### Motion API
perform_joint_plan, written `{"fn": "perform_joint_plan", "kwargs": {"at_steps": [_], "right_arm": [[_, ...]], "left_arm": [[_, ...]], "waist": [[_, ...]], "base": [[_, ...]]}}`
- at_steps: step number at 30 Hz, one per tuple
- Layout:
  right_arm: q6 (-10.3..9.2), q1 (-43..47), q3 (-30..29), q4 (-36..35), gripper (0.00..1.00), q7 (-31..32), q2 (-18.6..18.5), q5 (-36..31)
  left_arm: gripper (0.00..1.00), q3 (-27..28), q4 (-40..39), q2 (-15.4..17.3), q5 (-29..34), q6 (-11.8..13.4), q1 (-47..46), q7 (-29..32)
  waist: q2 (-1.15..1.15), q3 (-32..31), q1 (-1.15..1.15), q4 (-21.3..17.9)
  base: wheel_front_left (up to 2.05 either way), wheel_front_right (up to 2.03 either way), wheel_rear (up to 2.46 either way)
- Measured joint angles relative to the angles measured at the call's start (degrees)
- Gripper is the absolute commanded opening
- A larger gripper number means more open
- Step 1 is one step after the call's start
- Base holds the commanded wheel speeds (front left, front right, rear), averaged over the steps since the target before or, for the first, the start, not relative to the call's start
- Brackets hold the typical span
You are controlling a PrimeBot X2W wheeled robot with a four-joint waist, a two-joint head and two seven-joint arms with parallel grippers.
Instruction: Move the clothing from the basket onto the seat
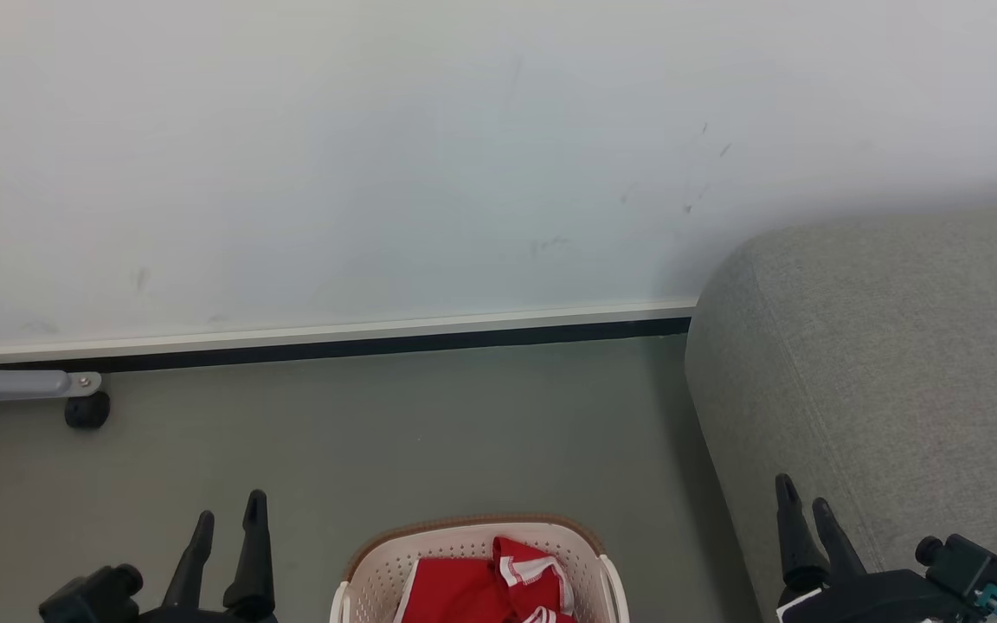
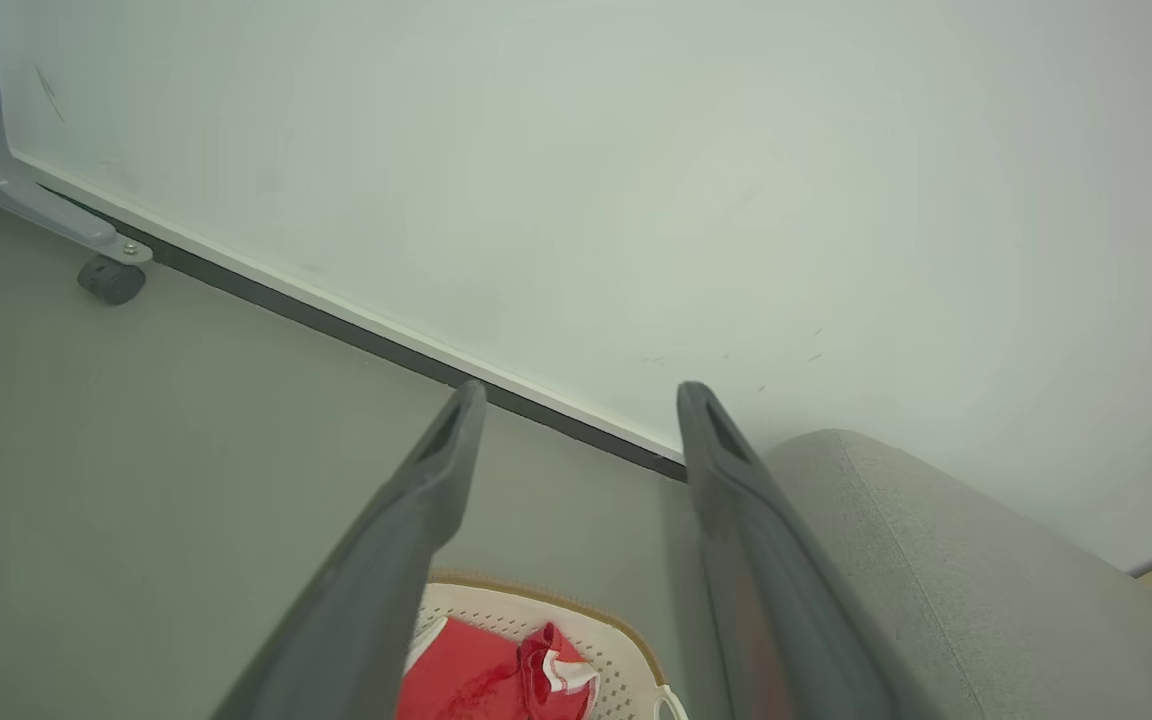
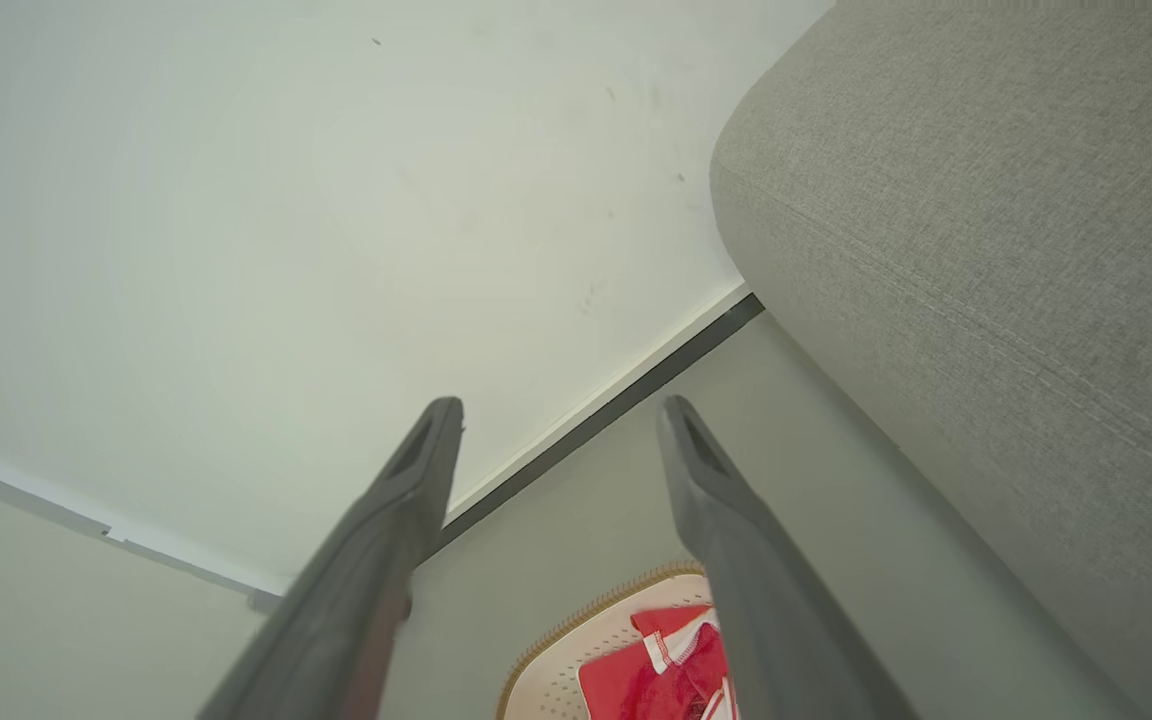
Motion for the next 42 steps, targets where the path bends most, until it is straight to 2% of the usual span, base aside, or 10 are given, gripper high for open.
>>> {"fn": "perform_joint_plan", "kwargs": {"at_steps": [15, 42], "right_arm": [[-1.09, -0.23, 4.07, 0.10, 1.00, -2.67, -0.97, -10.36], [-3.09, -0.12, 10.96, 0.29, 1.00, -8.08, -2.01, -28.63]], "left_arm": [[1.00, -2.11, -0.69, 0.94, 12.37, 1.80, 1.77, -2.60], [1.00, -4.39, -1.36, 0.96, 28.72, 3.45, 4.81, -8.05]], "waist": [[0.00, -1.15, 0.00, 0.12], [0.00, -3.05, 0.00, -0.18]], "base": [[0.00, 0.00, 0.00], [0.00, 0.00, 0.00]]}}
